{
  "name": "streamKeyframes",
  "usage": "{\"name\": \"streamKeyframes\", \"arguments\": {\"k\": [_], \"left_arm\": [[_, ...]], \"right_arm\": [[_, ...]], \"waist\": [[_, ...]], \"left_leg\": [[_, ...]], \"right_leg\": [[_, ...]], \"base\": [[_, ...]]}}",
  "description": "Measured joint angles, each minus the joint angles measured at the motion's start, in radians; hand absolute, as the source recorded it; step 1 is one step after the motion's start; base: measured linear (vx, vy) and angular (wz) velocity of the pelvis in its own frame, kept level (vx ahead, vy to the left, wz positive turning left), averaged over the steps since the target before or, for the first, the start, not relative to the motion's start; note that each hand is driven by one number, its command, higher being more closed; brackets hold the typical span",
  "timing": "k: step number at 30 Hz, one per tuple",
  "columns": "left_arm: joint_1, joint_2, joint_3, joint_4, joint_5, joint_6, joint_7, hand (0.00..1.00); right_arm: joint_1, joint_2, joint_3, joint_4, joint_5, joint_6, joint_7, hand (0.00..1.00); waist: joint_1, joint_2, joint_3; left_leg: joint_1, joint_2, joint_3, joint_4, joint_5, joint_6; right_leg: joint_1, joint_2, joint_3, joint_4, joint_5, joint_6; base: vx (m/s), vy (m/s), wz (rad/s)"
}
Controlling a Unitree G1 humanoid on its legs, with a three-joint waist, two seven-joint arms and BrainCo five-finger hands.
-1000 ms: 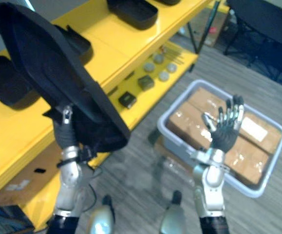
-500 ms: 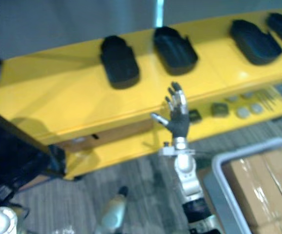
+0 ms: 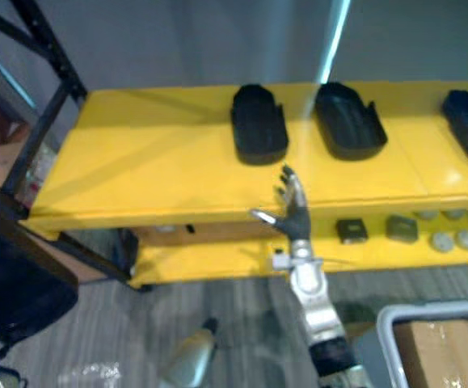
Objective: Walk over and take plastic housings, then place them on the shelf
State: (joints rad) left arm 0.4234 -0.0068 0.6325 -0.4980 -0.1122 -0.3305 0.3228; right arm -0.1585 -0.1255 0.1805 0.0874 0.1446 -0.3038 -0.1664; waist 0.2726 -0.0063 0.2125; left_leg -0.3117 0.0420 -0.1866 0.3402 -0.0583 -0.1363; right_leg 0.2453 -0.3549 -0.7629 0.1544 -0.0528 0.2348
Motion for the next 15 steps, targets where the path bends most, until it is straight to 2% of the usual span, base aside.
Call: {"name": "streamKeyframes", "arguments": {"k": [2, 4, 6, 7, 8, 12, 15], "left_arm": [[-0.025, 0.011, -0.043, 0.0, 0.002, 0.001, 0.007, 1.0], [-0.049, 0.035, -0.063, 0.0, 0.002, 0.001, 0.009, 1.0], [-0.074, 0.067, -0.063, 0.0, 0.002, 0.002, 0.01, 1.0], [-0.09, 0.08, -0.063, 0.001, 0.002, 0.004, 0.008, 1.0], [-0.105, 0.079, -0.067, 0.005, 0.004, 0.005, 0.0, 1.0], [-0.111, 0.08, -0.077, 0.009, 0.007, 0.004, -0.02, 1.0], [-0.107, 0.08, -0.111, 0.009, 0.012, 0.004, -0.022, 1.0]], "right_arm": [[0.024, -0.01, -0.008, -0.003, 0.0, -0.01, 0.019, 0.0], [0.042, -0.019, -0.017, -0.009, 0.0, -0.035, 0.03, 0.0], [0.04, -0.019, -0.02, -0.027, -0.003, -0.054, 0.036, 0.0], [0.037, -0.018, -0.02, -0.047, -0.012, -0.074, 0.037, 0.0], [0.034, -0.019, -0.021, -0.057, -0.015, -0.083, 0.038, 0.0], [0.035, -0.022, -0.033, -0.08, -0.015, -0.083, 0.06, 0.0], [0.041, -0.025, -0.044, -0.08, -0.012, -0.082, 0.091, 0.0]], "waist": [[-0.037, 0.005, 0.004], [-0.044, 0.0, 0.008], [-0.037, -0.016, 0.024], [-0.039, -0.024, 0.038], [-0.042, -0.023, 0.05], [-0.056, -0.023, 0.057], [-0.064, -0.021, 0.066]], "left_leg": [[-0.002, 0.019, 0.052, -0.024, 0.027, 0.02], [-0.003, 0.027, 0.073, -0.044, 0.045, 0.015], [-0.009, 0.03, 0.079, -0.062, 0.063, 0.012], [-0.021, 0.03, 0.078, -0.063, 0.075, 0.012], [-0.024, 0.037, 0.074, -0.07, 0.089, 0.008], [-0.01, 0.067, 0.075, -0.122, 0.135, -0.016], [0.012, 0.075, 0.088, -0.141, 0.144, -0.017]], "right_leg": [[-0.003, -0.008, 0.073, 0.05, -0.019, -0.031], [-0.011, -0.008, 0.109, 0.063, -0.029, -0.042], [-0.029, -0.005, 0.14, 0.061, -0.072, -0.073], [-0.038, 0.0, 0.156, 0.058, -0.11, -0.074], [-0.045, 0.009, 0.17, 0.056, -0.119, -0.06], [-0.071, 0.033, 0.196, 0.057, -0.11, -0.043], [-0.07, 0.033, 0.214, 0.057, -0.109, -0.04]], "base": [[-0.14, 0.032, 0.53], [-0.1, 0.006, 0.35], [-0.1, -0.029, 0.03], [-0.12, -0.064, 0.01], [-0.14, -0.077, 0.0], [-0.07, -0.046, -0.08], [-0.04, -0.015, -0.14]]}}
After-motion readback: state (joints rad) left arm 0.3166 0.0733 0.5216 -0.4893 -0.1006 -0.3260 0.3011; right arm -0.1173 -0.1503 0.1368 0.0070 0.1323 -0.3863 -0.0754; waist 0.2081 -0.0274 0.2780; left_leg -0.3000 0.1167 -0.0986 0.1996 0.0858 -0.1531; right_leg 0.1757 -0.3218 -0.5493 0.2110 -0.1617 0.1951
